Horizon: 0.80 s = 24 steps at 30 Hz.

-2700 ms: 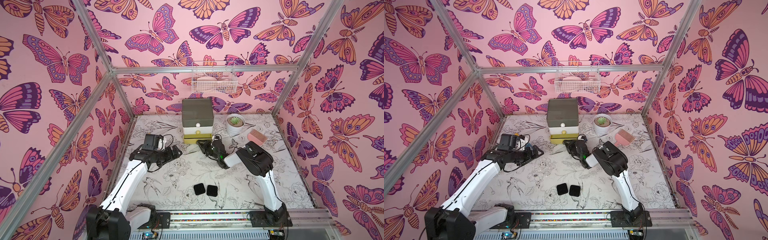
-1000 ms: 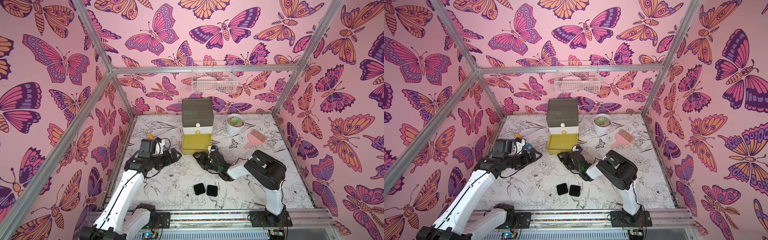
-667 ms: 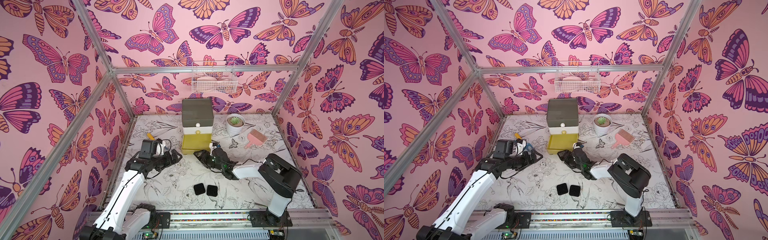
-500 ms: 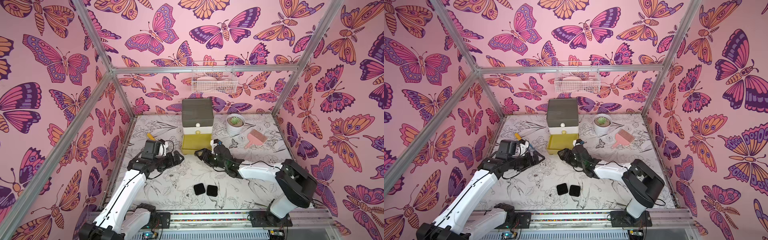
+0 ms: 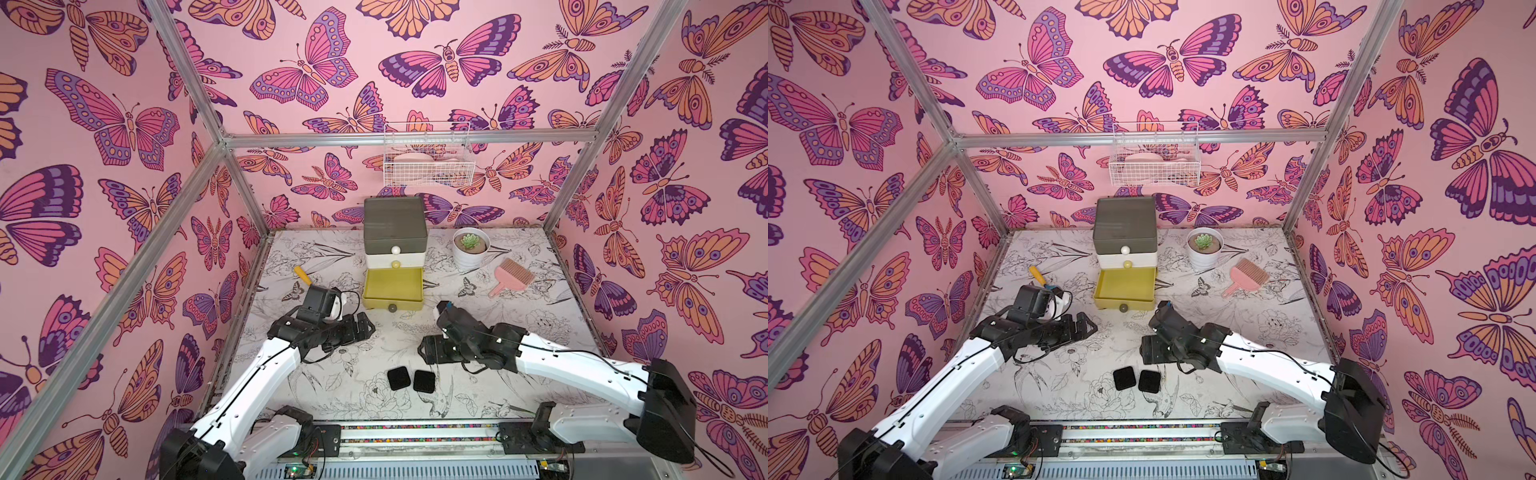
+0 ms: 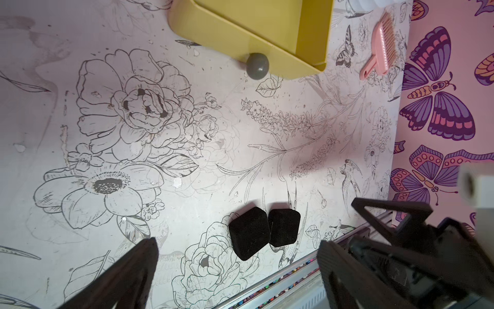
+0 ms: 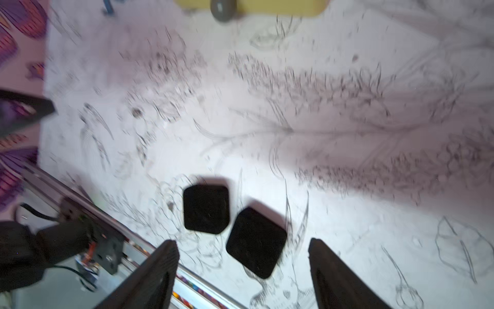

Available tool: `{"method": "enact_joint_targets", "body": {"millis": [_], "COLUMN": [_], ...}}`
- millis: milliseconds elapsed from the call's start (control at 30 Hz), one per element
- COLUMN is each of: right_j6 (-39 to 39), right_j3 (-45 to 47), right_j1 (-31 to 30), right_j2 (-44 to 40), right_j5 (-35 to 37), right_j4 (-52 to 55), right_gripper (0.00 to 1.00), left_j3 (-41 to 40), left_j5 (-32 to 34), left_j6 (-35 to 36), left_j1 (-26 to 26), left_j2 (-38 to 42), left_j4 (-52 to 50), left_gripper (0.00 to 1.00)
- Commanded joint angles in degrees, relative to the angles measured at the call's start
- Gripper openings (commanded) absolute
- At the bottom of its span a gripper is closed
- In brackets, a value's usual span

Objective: Place the brooch boxes into the drawer by color
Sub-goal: Open the drawer in the storage box, then pick up the brooch box from the center of the board.

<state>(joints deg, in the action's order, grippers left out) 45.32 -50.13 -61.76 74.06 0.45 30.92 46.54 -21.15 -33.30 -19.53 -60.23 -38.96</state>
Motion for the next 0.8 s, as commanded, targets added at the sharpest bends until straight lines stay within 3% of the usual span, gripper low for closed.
{"method": "enact_joint_targets", "body": {"millis": [0,467,767], "right_j6": [1.08,1.96,2.94], "right_j3": [-1.38,-8.64,-7.78], "right_j1": [-3.40,-5.44,-5.57], "right_j2": [3.22,15.00,17.97], "right_j5": [2.76,3.78,3.54], "right_j4": [9.17,9.36,9.25], "right_gripper": [0.82,0.85,0.87], "left_j3": [-0.33,1.98,1.80], "left_j5": [0.24,-1.32,-1.01], "left_j6": [-0.06,-0.05,0.27], "left_j1": [-0.24,-0.25,-0.20], "left_j2": [-1.52,-2.88,-2.70], "left_j4": [0.36,0.55,0.64], "left_gripper": [1.00,1.00,1.00]}}
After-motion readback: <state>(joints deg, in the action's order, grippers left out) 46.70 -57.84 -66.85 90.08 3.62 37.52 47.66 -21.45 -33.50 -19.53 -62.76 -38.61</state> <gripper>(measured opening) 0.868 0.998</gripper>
